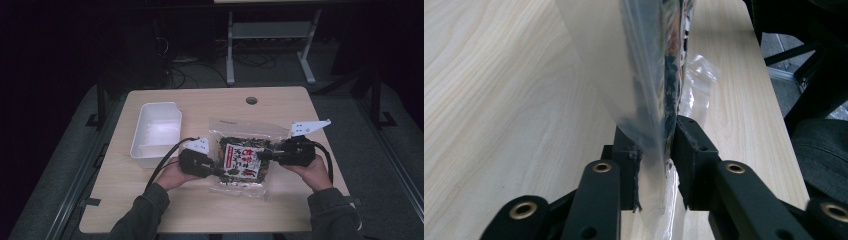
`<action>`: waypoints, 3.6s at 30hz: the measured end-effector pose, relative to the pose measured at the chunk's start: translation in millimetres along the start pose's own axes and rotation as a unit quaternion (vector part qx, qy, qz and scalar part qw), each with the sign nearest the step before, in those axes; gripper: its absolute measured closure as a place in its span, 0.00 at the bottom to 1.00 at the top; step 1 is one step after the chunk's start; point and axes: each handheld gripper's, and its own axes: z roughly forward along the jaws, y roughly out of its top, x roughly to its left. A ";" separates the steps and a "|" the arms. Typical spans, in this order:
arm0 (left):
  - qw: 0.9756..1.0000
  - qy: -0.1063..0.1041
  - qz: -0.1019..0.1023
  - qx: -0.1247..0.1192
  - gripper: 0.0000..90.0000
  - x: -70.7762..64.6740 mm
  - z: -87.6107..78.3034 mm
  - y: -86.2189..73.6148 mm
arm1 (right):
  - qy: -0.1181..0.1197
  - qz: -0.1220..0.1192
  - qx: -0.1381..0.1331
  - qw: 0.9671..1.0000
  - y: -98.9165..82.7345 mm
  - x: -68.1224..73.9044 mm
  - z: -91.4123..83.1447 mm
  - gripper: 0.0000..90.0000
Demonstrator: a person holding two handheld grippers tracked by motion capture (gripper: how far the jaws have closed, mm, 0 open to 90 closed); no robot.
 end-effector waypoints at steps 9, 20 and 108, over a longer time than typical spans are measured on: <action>1.000 0.019 -0.005 -0.007 0.71 0.5 -3.5 -3.6 | 0.020 -0.005 0.003 1.000 3.3 5.7 -2.5 0.83; 0.999 0.042 -0.005 -0.013 0.61 -5.4 -15.6 -8.8 | -0.024 -0.013 -0.001 1.000 16.5 14.3 -17.3 0.83; 0.991 0.134 -0.009 0.008 0.30 -71.0 -78.6 -83.2 | -0.246 0.030 -0.094 0.964 142.8 22.0 97.9 0.84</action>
